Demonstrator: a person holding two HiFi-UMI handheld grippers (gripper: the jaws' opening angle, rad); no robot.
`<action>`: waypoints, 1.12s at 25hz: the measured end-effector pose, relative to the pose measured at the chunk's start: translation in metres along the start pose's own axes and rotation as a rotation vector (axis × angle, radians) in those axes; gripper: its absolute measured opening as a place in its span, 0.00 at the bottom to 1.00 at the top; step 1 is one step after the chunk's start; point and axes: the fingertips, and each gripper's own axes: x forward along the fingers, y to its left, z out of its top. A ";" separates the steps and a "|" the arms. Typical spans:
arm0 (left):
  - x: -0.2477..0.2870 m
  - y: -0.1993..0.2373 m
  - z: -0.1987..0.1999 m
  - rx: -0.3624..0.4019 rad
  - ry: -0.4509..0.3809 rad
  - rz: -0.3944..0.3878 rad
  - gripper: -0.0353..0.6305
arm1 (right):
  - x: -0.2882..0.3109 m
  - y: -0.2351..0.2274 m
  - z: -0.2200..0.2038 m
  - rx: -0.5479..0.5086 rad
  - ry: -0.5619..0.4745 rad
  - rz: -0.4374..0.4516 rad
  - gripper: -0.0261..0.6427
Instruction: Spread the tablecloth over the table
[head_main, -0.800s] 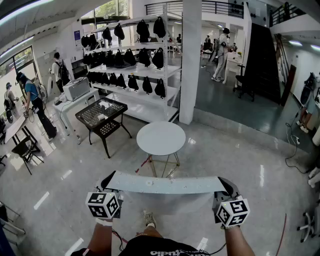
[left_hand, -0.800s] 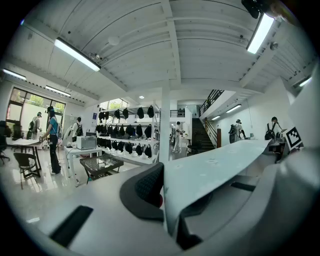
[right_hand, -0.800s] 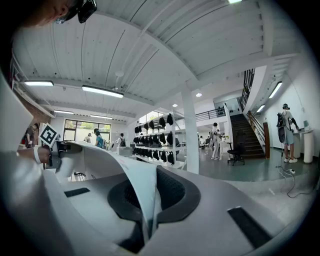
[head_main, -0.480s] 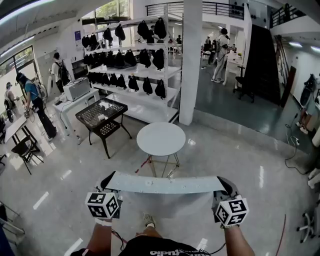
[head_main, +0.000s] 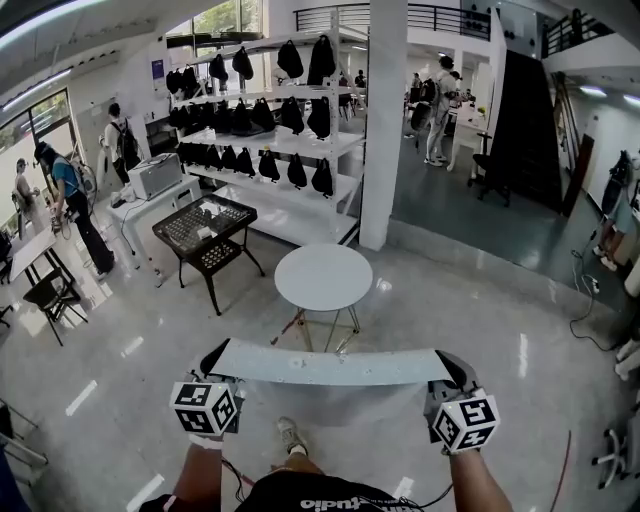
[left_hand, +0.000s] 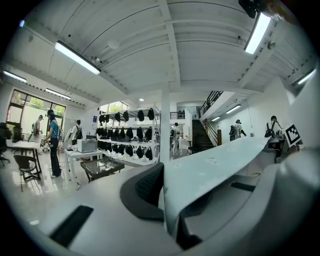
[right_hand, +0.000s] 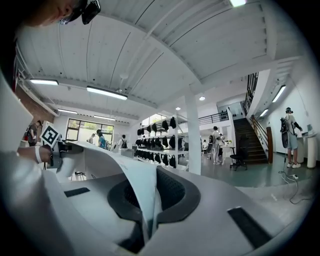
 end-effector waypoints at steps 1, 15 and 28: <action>0.001 0.000 0.000 -0.002 0.000 -0.003 0.08 | 0.001 0.000 -0.001 0.002 0.001 0.002 0.08; 0.021 0.001 0.003 -0.019 0.027 -0.034 0.08 | 0.030 -0.014 0.003 0.044 0.003 0.024 0.08; 0.072 0.007 0.008 -0.037 0.027 -0.071 0.08 | 0.073 -0.035 0.013 0.091 -0.006 0.014 0.08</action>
